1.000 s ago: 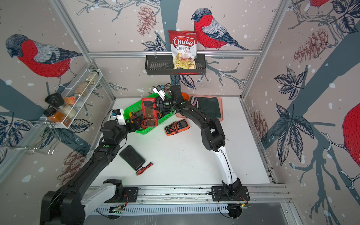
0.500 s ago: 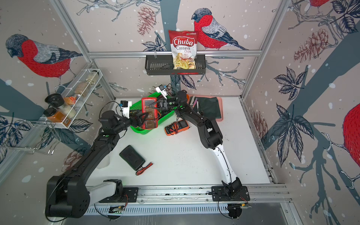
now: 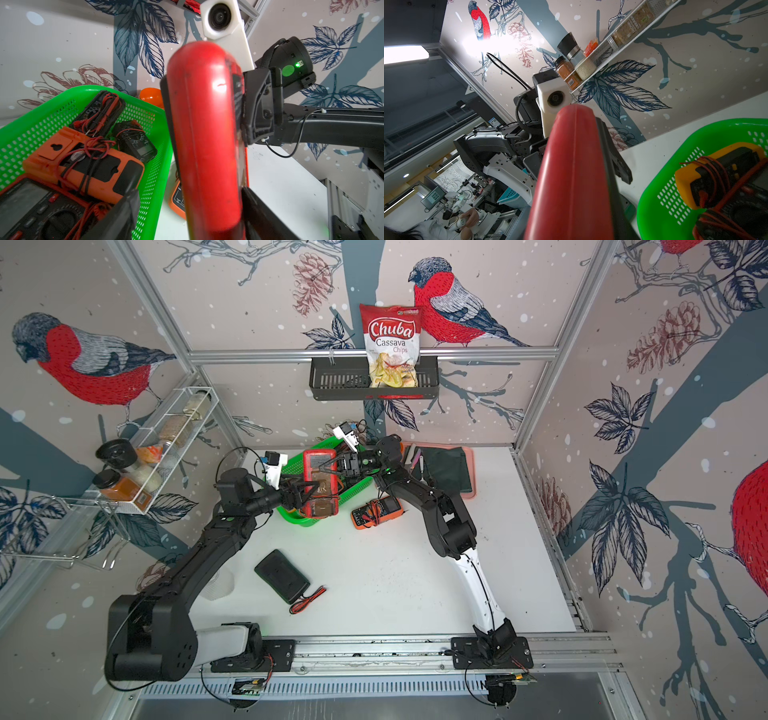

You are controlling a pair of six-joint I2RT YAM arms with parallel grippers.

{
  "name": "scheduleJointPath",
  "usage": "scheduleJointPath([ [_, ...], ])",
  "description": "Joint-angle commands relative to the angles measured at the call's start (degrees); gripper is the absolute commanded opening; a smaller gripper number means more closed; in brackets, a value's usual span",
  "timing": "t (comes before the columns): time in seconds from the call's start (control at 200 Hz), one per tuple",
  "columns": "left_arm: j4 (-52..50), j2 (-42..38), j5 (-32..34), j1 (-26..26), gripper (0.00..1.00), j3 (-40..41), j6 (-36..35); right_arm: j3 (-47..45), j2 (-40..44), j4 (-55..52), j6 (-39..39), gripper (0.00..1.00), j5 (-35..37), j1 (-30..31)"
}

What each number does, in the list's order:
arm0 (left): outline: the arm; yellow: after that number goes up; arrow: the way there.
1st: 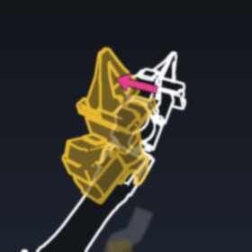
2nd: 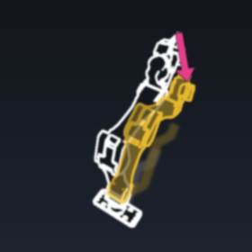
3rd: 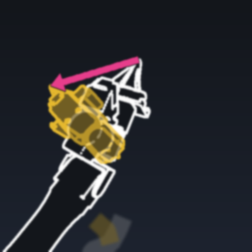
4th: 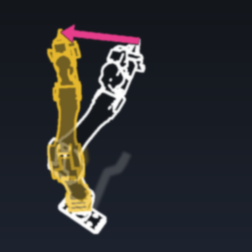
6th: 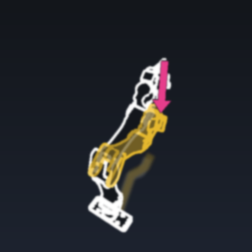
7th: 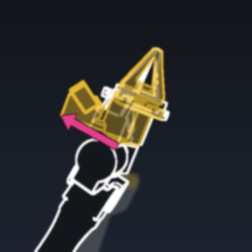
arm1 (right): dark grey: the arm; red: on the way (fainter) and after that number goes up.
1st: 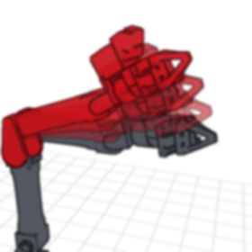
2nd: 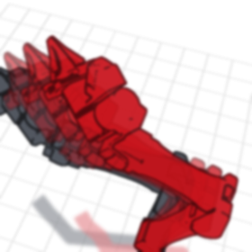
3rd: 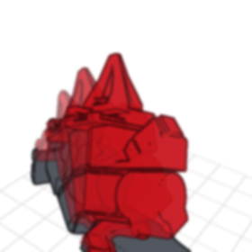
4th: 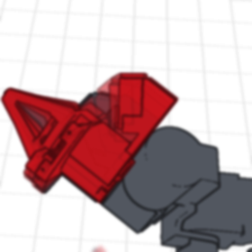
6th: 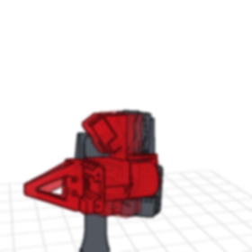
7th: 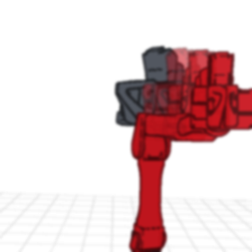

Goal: Put the multimeter into the basket
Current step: Place the multimeter in the basket.

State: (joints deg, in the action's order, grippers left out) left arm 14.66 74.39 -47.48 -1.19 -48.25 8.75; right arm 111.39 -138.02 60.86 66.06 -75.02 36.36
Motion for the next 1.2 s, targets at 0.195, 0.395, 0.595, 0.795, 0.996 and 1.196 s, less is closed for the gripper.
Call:
scheduleJointPath([
  [0.195, -0.21, 1.51, -6.47, 0.31, 0.35, -2.14, 0.83, -2.15, 2.8, 4.27, 1.02, 0.27, -0.12, -0.06],
  [0.395, -0.12, -0.1, -5.28, 0.31, 0.0, -2.2, 3.02, -4.15, 4.32, 2.85, -0.35, 0.41, 1.51, -1.09],
  [0.595, 2.68, -4.65, 3.06, 0.27, 0.0, 0.31, 10.32, -10.82, 11.05, -12.05, -13.51, 0.73, 7.43, -4.52],
  [0.795, 9.22, -7.7, 17.99, 0.31, 0.0, 4.97, 21.67, -13.34, 21.66, -52.58, -42.37, 0.9, 33.68, -7.08],
  [0.996, 14.46, -1.89, 25.83, 0.31, 0.0, 5.15, 28.19, -20.16, 30.34, -63.86, -47.43, 1.0, 55.73, -7.1],
  [1.196, 13.22, 7.29, 28.26, 0.45, 0.0, -0.45, 29.34, -29.04, 40.09, -67.52, -47.29, 1.0, 75.16, -6.02],
])
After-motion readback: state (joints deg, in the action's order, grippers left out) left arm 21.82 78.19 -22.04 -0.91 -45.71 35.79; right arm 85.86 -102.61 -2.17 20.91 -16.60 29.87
